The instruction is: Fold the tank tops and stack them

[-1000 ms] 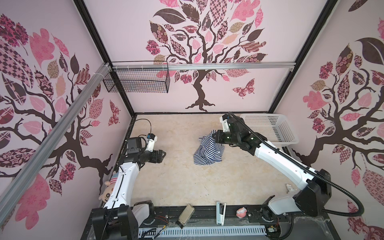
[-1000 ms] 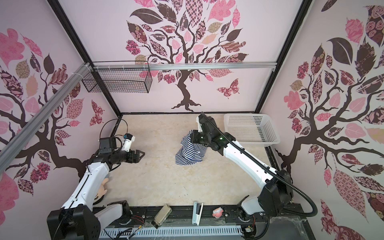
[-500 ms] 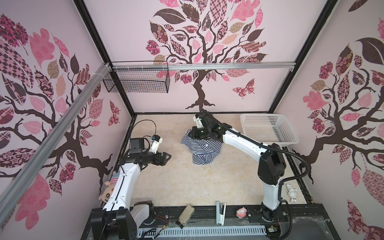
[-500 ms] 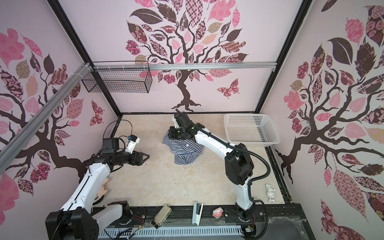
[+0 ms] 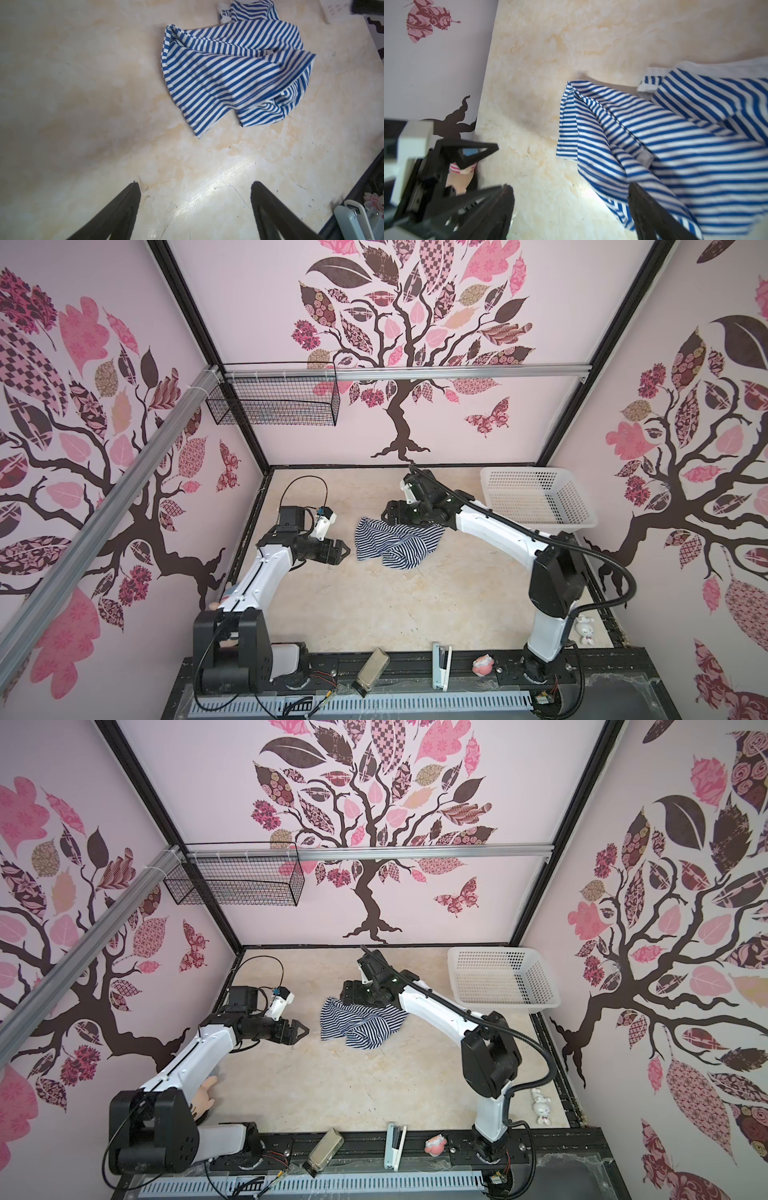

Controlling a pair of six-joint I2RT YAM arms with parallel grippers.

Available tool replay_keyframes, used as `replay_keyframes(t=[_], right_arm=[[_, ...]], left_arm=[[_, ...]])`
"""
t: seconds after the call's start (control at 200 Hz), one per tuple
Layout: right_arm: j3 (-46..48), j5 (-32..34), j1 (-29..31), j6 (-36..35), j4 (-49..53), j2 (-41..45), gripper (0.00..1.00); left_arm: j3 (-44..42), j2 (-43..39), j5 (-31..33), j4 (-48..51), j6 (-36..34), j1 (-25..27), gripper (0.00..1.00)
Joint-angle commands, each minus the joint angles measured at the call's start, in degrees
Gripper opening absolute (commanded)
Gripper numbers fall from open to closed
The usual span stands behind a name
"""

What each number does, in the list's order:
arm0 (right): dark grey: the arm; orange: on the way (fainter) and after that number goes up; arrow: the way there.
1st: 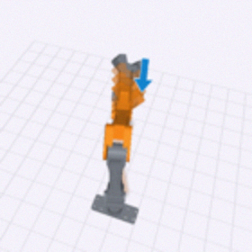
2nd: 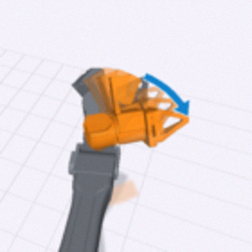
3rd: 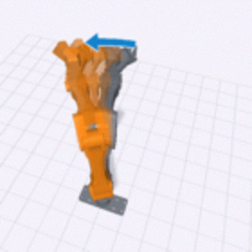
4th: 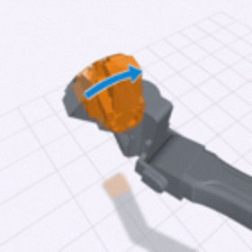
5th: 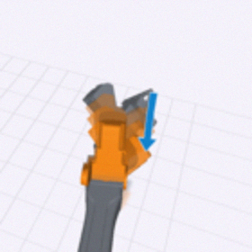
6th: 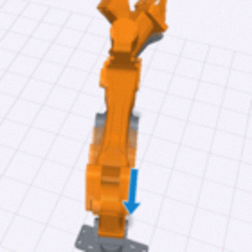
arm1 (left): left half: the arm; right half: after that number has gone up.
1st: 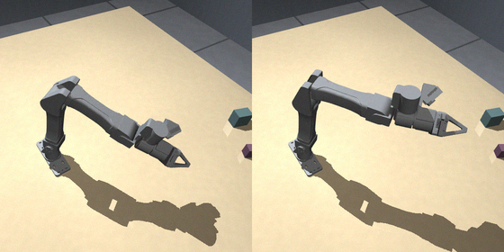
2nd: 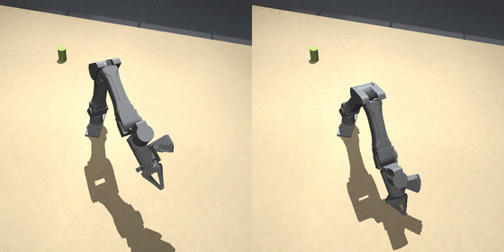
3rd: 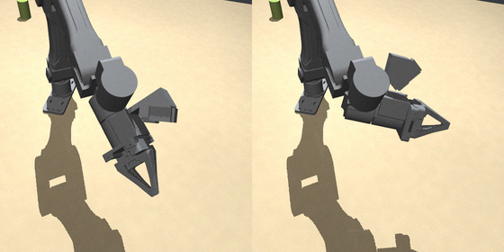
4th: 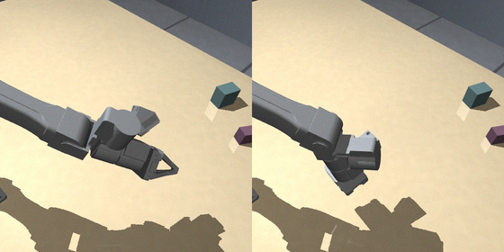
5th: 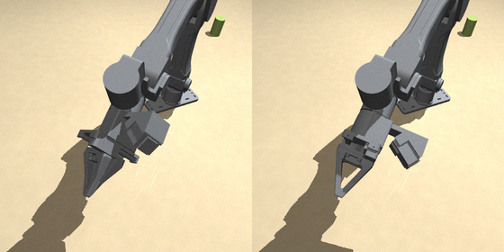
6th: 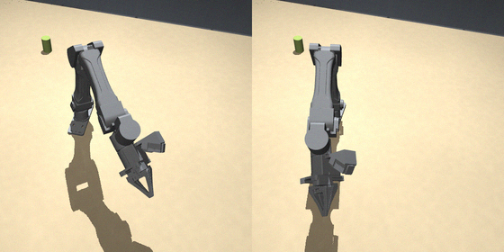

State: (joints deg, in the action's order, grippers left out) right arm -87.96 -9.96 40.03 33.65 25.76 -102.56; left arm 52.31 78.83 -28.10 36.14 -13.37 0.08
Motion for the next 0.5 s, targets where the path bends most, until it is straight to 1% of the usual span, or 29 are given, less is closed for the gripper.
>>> replay_keyframes(t=[0.0,0.08,0.16,0.35,0.445,0.495], right_arm=[[5.1,3.6,0.0,0.8,2.1,6.4,0.86],[9.5,5.0,0.1,1.4,2.2,9.6,0.8],[13.1,6.3,0.1,1.7,2.2,12.6,0.76],[18.7,7.8,-0.4,2.9,2.1,17.0,0.68],[21.2,7.3,-0.4,4.0,1.2,18.5,0.65],[22.2,7.2,-0.4,4.4,0.7,19.1,0.63]], left_arm=[[5.9,7.3,-0.2,1.9,-0.3,0.7,0.85],[8.6,11.9,-1.4,4.2,-0.4,1.6,0.82],[9.6,15.0,-1.8,5.4,-0.8,3.1,0.8],[10.0,17.9,1.3,5.7,0.1,7.9,0.75],[9.7,18.8,4.6,4.7,1.1,9.7,0.74],[9.7,19.2,5.1,4.3,1.5,10.0,0.74]])
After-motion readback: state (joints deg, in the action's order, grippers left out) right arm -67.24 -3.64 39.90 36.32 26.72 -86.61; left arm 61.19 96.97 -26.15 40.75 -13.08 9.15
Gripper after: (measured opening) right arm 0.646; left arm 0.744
